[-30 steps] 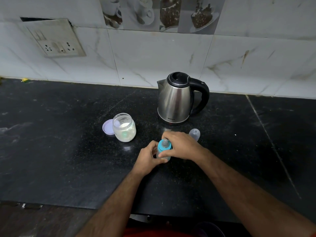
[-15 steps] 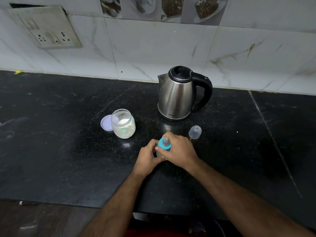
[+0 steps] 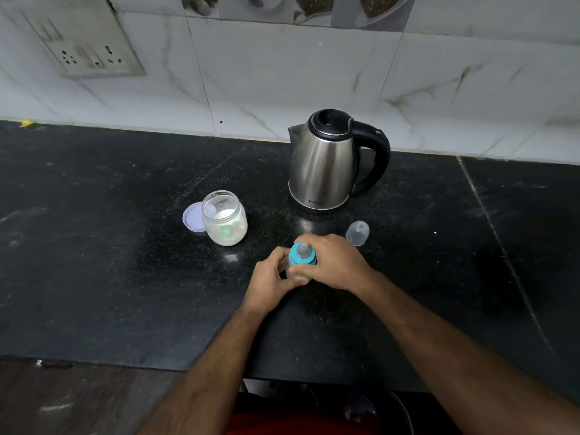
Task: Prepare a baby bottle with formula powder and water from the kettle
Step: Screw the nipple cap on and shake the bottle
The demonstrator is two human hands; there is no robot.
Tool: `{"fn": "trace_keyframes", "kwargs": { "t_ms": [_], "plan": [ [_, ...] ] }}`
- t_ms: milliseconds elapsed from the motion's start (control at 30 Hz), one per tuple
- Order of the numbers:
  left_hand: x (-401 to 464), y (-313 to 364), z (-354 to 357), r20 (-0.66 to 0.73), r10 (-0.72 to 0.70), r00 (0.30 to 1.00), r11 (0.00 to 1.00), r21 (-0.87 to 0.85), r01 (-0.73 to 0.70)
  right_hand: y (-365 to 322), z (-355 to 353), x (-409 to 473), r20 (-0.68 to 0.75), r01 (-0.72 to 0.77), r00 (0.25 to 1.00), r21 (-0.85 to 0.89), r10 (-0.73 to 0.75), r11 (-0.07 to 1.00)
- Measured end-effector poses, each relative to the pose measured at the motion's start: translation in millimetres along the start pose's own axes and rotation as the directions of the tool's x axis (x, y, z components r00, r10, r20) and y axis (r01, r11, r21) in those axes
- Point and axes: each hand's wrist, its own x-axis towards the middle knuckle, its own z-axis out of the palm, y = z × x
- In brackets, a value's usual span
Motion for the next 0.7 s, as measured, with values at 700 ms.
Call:
{"fn": "trace_keyframes", "kwargs": {
  "t_ms": [700],
  "plan": [
    [-6,4,3,-0.059,0.020,0.998,0.991,0.135,-0.012,-18,33,-17,-0.280,-0.179,0.939,0.106,0.202,0.978]
  ]
}}
